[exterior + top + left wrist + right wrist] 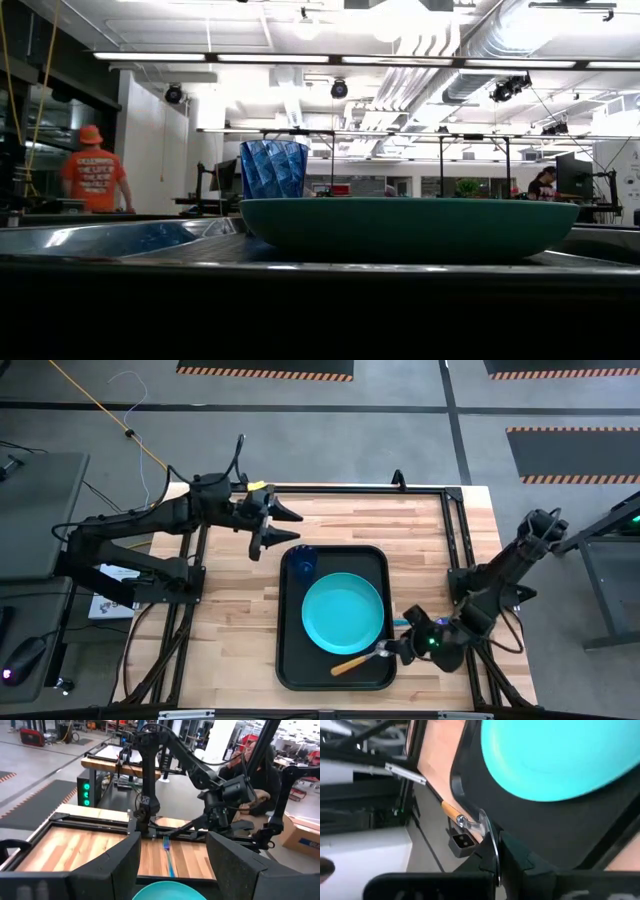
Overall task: Pick and place plate/cup/fork/spoon on tray
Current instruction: Put the yellow spoon in the black tray into the bottom of the blue plate
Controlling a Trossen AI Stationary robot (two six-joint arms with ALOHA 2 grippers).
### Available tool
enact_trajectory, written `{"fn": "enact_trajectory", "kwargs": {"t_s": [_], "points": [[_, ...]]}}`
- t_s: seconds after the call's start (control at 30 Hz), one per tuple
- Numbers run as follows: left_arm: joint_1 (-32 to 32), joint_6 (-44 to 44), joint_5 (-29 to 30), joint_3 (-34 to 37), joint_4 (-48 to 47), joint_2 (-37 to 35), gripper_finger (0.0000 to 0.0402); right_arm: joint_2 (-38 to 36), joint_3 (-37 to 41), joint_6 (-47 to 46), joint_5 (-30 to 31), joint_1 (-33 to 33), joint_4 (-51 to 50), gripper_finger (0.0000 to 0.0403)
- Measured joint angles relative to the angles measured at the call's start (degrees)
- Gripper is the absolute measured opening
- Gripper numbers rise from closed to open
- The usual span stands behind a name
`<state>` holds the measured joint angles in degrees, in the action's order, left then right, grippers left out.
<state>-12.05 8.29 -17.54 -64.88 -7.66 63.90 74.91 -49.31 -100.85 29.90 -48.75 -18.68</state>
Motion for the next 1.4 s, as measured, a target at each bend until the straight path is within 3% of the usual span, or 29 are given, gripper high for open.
{"fn": "enact_trajectory", "kwargs": {"t_s": [0.3,0.57,0.7,1.0,1.4], "points": [[-0.75,1.20,-0.02,0.00,0.46,0.00,0.0215,2.74,1.76,-6.72,6.04,-2.80,3.02,0.0000],[-0.73,1.83,-0.04,0.00,0.65,-0.15,0.0215,14.10,1.76,-5.92,8.04,-2.80,24.34,0.0000],[-0.72,2.07,-0.02,0.00,1.29,-0.15,0.0215,20.22,1.52,-9.78,11.64,-2.25,29.28,0.0000],[-0.71,2.54,-0.02,0.00,1.44,-0.15,0.0215,28.71,-4.13,-19.86,9.85,-1.69,23.65,0.0000],[-0.73,2.56,0.09,0.00,1.56,-0.15,0.0215,29.66,-6.70,-20.42,-0.77,4.58,14.62,0.0000]]}}
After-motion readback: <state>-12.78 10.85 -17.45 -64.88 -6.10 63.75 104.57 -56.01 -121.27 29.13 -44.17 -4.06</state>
